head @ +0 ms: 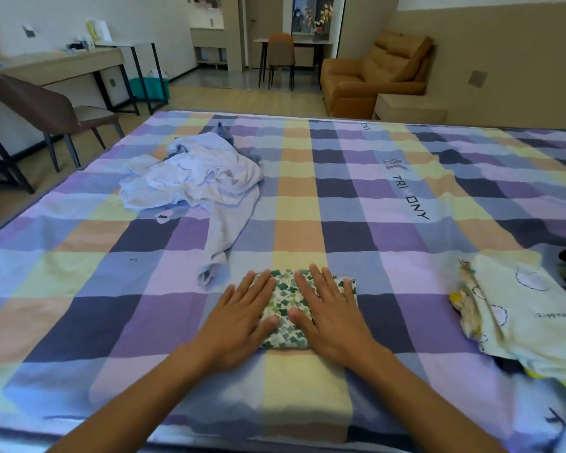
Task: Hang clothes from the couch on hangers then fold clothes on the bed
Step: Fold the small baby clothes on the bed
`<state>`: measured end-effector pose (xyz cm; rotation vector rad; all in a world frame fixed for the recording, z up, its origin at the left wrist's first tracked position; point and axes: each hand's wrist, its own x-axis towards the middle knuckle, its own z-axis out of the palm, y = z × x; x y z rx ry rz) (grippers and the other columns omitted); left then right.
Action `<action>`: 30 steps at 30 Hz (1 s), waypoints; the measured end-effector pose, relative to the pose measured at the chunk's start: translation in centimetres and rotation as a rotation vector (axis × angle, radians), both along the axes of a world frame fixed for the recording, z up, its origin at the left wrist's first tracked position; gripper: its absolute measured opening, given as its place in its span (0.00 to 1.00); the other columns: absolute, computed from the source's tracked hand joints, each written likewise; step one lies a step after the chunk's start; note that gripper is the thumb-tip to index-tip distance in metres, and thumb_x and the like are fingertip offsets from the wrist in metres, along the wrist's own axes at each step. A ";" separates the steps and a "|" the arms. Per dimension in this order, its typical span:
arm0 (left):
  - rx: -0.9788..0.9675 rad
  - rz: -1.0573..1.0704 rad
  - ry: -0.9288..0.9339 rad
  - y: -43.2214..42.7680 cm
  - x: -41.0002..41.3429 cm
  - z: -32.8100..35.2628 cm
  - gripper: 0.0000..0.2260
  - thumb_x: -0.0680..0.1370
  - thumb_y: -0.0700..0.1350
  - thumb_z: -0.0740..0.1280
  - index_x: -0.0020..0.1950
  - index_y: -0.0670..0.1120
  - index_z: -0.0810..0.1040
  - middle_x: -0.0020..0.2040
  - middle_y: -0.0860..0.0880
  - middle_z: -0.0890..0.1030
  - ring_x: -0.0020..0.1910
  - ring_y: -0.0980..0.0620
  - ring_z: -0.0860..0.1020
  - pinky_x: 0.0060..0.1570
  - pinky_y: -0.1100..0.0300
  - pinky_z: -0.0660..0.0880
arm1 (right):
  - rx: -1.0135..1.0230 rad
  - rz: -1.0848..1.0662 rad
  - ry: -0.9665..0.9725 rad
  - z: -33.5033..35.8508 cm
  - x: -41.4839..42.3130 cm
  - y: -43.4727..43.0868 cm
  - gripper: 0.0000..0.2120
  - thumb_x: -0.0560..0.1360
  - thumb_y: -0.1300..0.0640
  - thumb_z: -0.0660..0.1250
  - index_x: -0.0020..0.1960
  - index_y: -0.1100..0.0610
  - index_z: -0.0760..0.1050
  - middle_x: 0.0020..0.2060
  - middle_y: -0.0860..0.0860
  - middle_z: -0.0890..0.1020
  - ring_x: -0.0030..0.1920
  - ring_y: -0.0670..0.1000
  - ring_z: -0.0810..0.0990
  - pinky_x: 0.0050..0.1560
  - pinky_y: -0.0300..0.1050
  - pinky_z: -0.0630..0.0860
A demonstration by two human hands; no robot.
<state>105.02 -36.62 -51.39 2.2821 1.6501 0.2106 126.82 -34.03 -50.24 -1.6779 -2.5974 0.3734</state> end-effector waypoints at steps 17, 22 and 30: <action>-0.101 0.451 -0.817 -0.3 2.7 3.4 0.31 0.72 0.49 0.74 0.74 0.57 0.68 0.65 0.52 0.77 0.60 0.53 0.78 0.57 0.61 0.76 | -0.154 -0.365 0.738 2.3 -0.3 -2.1 0.37 0.72 0.57 0.73 0.76 0.39 0.65 0.66 0.52 0.73 0.66 0.53 0.75 0.67 0.46 0.72; -0.104 0.316 -0.990 -1.3 7.7 5.8 0.22 0.75 0.45 0.74 0.67 0.58 0.75 0.60 0.54 0.81 0.56 0.55 0.82 0.55 0.55 0.80 | -0.088 -0.321 0.969 5.3 4.8 -3.0 0.34 0.66 0.62 0.70 0.70 0.43 0.75 0.66 0.43 0.78 0.66 0.42 0.76 0.67 0.47 0.75; -0.177 -0.096 -1.195 1.9 26.7 11.9 0.19 0.79 0.39 0.71 0.67 0.54 0.74 0.61 0.60 0.77 0.52 0.67 0.80 0.47 0.69 0.78 | 0.296 -0.503 0.852 15.9 23.8 -5.2 0.26 0.75 0.68 0.72 0.67 0.45 0.77 0.58 0.40 0.80 0.46 0.40 0.83 0.44 0.40 0.80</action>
